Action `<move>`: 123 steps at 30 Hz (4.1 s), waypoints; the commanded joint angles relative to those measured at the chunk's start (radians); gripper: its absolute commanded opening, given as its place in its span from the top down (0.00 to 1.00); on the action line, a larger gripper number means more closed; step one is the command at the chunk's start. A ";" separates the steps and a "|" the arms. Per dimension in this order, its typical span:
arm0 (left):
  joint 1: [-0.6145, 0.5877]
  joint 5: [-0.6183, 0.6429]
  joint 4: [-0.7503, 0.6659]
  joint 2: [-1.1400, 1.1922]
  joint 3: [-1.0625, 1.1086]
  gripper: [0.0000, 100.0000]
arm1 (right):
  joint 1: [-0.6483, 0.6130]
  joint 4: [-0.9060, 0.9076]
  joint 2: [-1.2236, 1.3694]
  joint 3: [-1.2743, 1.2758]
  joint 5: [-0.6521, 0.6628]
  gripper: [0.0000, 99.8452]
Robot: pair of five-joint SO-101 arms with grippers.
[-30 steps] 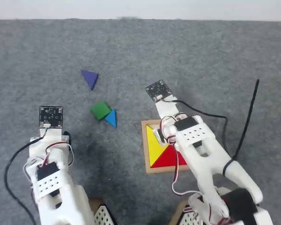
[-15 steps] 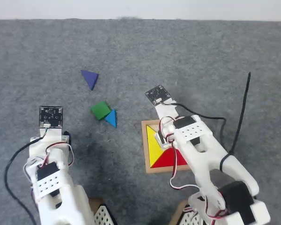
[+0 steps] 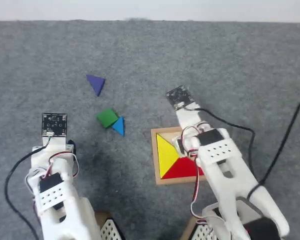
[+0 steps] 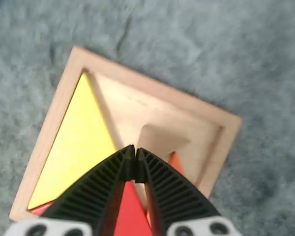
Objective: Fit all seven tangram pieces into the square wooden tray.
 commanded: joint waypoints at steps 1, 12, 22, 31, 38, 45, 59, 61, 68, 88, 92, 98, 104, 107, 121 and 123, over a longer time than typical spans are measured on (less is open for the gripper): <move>0.006 -0.005 -0.003 -0.005 -0.007 0.79 | 0.021 -0.036 -0.033 -0.080 -0.046 0.99; 0.006 -0.005 -0.003 -0.005 -0.007 0.79 | 0.056 -0.030 0.349 -0.298 -0.124 0.99; 0.006 -0.005 -0.003 -0.005 -0.007 0.79 | 0.047 -0.028 0.418 -0.301 -0.078 0.99; 0.006 -0.005 -0.003 -0.005 -0.007 0.79 | -0.036 0.005 0.407 -0.213 -0.046 0.99; 0.006 -0.005 -0.003 -0.005 -0.007 0.79 | -0.024 0.021 0.406 -0.195 -0.031 0.99; 0.006 -0.005 -0.003 -0.005 -0.007 0.79 | 0.054 0.016 0.220 -0.087 -0.012 0.99; 0.097 -0.025 0.431 0.005 -0.288 0.82 | 0.302 0.128 -0.248 0.094 0.092 0.99; 0.192 -0.046 0.638 0.005 -0.447 0.79 | 0.351 0.113 -0.223 0.114 0.104 0.99; 0.502 0.126 0.942 0.121 -0.832 0.76 | 0.579 0.082 -0.196 0.147 0.107 0.99; 0.443 -0.029 0.816 1.235 -1.500 0.76 | 0.644 -0.087 -0.202 0.322 0.192 0.99; 0.410 -0.149 0.833 1.310 -1.564 0.77 | 0.644 -0.088 -0.200 0.322 0.190 0.99; 0.420 -0.247 0.830 1.358 -1.564 0.78 | 0.642 -0.088 -0.199 0.322 0.190 0.99; 0.476 -0.302 0.824 1.412 -1.563 0.78 | 0.642 -0.088 -0.199 0.322 0.190 0.99; 0.505 -0.302 0.824 1.461 -1.563 0.78 | 0.642 -0.088 -0.197 0.322 0.190 0.99; 0.512 -0.267 0.787 1.481 -1.569 0.90 | 0.642 -0.088 -0.197 0.322 0.190 0.99; 0.522 -0.259 0.816 1.421 -1.566 0.90 | 0.642 -0.088 -0.197 0.322 0.190 0.99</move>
